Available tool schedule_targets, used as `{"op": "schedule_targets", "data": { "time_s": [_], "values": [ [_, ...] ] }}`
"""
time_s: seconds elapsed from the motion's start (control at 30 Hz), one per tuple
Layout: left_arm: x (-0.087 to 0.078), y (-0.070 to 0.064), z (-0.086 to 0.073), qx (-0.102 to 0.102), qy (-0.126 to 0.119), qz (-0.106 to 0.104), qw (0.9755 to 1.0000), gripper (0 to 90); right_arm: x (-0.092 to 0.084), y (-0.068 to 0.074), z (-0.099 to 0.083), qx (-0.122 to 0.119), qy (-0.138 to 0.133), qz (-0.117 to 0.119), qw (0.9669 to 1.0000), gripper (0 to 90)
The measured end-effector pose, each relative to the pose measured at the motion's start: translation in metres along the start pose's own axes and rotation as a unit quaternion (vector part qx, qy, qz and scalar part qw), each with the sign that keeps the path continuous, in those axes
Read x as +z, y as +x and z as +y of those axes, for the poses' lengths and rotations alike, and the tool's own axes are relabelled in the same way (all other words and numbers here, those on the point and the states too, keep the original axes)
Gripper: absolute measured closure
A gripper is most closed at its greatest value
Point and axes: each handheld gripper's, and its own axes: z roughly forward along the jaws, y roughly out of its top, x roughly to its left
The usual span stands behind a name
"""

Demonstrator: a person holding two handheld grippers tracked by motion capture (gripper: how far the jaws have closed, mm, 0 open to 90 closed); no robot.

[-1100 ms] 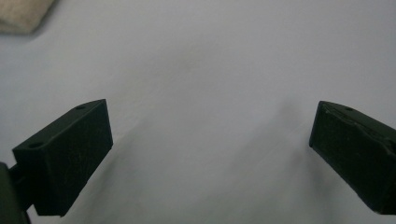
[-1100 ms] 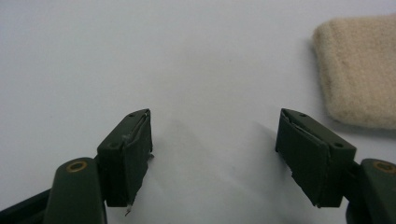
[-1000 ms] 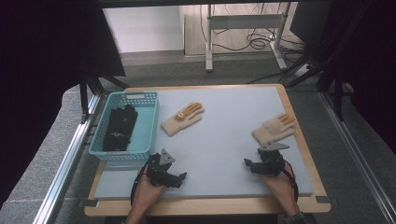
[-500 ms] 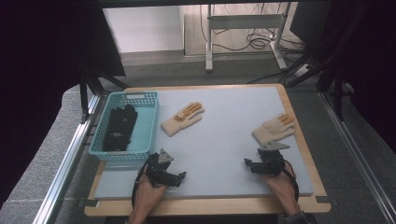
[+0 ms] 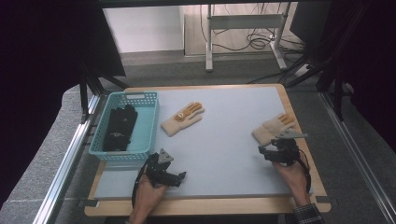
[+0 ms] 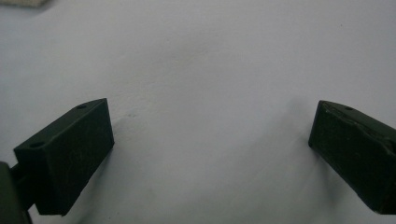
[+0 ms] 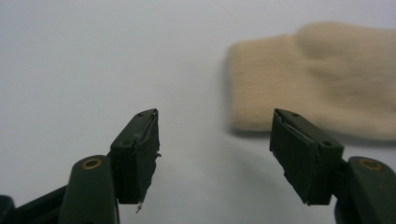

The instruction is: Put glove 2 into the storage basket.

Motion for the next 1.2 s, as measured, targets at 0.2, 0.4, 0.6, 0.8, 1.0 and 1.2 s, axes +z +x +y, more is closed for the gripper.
{"op": "schedule_targets", "data": {
  "time_s": [0.2, 0.4, 0.6, 0.8, 1.0, 1.2],
  "values": [
    [0.000, 0.000, 0.000, -0.002, -0.002, 0.000, 1.0000, 0.2, 0.000, -0.031, 0.016, 0.029, -0.005, -0.041, 0.9987, 33.2],
    [0.000, 0.000, 0.000, 0.000, 0.000, 0.000, 1.0000, 0.2, 0.018, -0.050, 0.036, 0.059, -0.005, -0.071, 0.9957, 20.5],
    [0.000, 0.000, 0.000, 0.000, 0.000, 0.000, 1.0000, 0.2, 0.049, -0.062, 0.046, 0.085, 0.022, -0.090, 0.9921, 13.5],
    [0.000, 0.000, 0.000, 0.001, 0.000, 0.000, 1.0000, 0.3, 0.073, -0.066, 0.043, 0.085, 0.049, -0.097, 0.9905, 17.3],
    [0.000, 0.000, 0.000, 0.001, 0.000, 0.000, 1.0000, 0.3, 0.068, -0.061, 0.045, 0.058, 0.063, -0.077, 0.9934, 48.9],
    [0.000, 0.000, 0.000, 0.000, 0.000, 0.000, 1.0000, 0.3, 0.064, -0.059, 0.042, 0.046, 0.049, -0.060, 0.9959, 54.5]
  ]
}}
